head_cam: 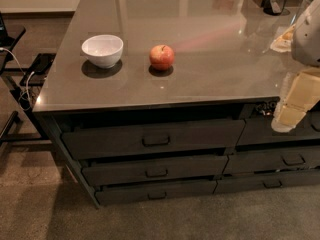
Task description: Open middle drawer
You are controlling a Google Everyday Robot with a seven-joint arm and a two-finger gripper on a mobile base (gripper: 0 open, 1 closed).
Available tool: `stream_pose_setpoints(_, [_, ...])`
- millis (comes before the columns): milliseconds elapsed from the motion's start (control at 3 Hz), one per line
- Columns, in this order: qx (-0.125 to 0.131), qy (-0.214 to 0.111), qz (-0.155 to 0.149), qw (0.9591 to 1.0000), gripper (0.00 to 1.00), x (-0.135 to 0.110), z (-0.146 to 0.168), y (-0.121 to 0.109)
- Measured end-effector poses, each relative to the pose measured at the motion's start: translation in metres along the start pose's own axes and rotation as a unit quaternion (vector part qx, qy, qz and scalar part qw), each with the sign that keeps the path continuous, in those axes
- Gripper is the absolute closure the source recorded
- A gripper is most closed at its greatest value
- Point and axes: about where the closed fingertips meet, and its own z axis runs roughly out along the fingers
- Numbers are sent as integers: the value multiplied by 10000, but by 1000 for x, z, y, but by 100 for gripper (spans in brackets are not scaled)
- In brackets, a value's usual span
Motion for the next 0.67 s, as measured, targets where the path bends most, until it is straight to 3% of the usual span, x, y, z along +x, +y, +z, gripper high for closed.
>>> stream_pose_setpoints(333, [0, 0, 0, 10000, 0, 0, 0, 0])
stream_pose_setpoints(667, [-179, 27, -34, 9998, 0, -2, 12, 9])
